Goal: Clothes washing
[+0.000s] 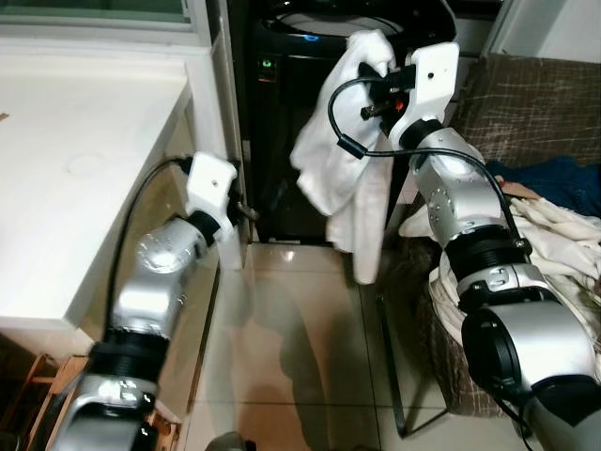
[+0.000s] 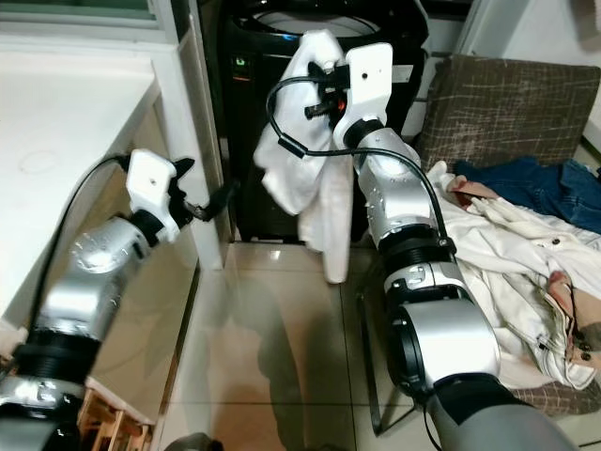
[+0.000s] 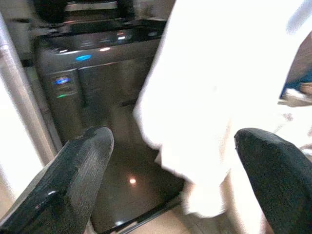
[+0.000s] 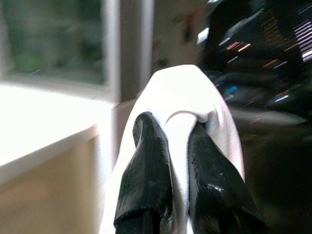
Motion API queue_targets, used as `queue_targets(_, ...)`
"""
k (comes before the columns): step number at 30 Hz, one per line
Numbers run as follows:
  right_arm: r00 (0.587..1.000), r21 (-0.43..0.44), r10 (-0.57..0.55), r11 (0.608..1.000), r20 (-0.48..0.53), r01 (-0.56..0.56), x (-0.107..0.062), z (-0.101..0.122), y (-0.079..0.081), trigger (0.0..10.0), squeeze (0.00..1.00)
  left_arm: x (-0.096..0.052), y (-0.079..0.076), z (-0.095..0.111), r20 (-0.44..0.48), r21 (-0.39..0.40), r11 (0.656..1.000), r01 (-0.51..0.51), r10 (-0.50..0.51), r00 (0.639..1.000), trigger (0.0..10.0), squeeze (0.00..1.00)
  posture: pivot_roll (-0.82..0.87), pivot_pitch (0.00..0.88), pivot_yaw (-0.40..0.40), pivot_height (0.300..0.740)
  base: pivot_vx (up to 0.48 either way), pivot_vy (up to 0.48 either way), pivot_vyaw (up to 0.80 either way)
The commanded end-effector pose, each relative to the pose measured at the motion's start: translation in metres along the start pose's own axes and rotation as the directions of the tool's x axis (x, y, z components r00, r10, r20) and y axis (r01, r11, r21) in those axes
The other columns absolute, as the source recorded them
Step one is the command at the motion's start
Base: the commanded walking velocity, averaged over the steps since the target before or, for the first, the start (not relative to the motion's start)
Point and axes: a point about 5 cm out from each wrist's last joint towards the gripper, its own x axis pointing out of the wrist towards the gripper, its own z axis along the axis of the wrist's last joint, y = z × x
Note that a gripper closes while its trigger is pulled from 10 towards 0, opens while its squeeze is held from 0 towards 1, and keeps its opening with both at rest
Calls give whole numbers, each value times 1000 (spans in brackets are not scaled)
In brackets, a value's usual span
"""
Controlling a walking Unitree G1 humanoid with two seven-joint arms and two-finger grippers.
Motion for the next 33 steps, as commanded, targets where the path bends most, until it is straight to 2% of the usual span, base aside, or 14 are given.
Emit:
queue_targets(1,999,19,11,1000,47,-12,2,22,-12,10000,0,1,3,6,3,-12,996,92,-92,996,10000,0,-37,0,-31,740,0,0,0)
queue_targets(2,998,40,3,999,68,-6,2,32,-18,10000,0,0,7,9,3,-12,990,139,-139,990,10000,0,-37,0,-31,740,0,0,0)
queue_targets(6,995,45,23,999,102,-28,3,49,-24,10000,0,0,13,13,-10,7,983,181,-181,983,10000,0,-53,0,-22,740,0,0,0)
queue_targets(8,984,71,53,995,171,-66,2,78,-30,10000,0,1,23,23,0,-9,974,226,-226,974,10000,0,-61,0,-18,740,0,0,0)
queue_targets(9,984,71,53,995,171,-66,2,78,-30,10000,0,1,23,23,0,-9,974,226,-226,974,10000,0,-61,0,-18,740,0,0,0)
queue_targets(10,978,81,66,993,199,-83,1,89,-32,10000,0,1,24,27,6,-16,965,262,-262,965,10000,0,-65,0,-16,740,0,0,0)
queue_targets(17,948,135,151,972,280,-195,1,120,-24,10000,0,16,29,40,39,-10,955,298,-297,954,10000,0,-75,0,-17,740,0,0,0)
queue_targets(18,941,145,176,964,288,-224,0,123,-22,10000,0,22,28,44,40,5,952,307,-307,951,10000,1000,-77,0,-23,740,0,0,0)
queue_targets(21,939,155,184,959,289,-236,0,124,-21,10000,0,23,28,46,37,15,947,321,-321,946,10000,1000,-77,0,-23,740,0,0,0)
queue_targets(22,934,152,212,953,288,-263,-1,126,-17,10000,0,30,25,55,60,32,943,332,-333,941,10000,1000,-84,0,-30,740,0,0,0)
queue_targets(25,929,144,229,949,289,-279,-2,129,-15,10000,0,34,25,63,77,48,939,341,-344,936,10000,1000,-87,0,-36,740,0,0,0)
queue_targets(29,926,128,234,951,296,-281,-6,137,-18,10000,0,38,38,79,93,121,951,285,-296,951,10000,1000,-98,0,-47,740,0,0,0)
queue_targets(31,926,126,234,951,296,-281,-7,138,-19,10000,0,38,41,81,93,129,956,265,-278,956,10000,1000,-101,0,-52,740,0,0,0)
queue_targets(33,931,119,216,958,294,-260,-9,141,-26,10000,0,36,52,88,95,142,964,226,-240,966,10000,1000,-107,0,-63,740,0,0,0)
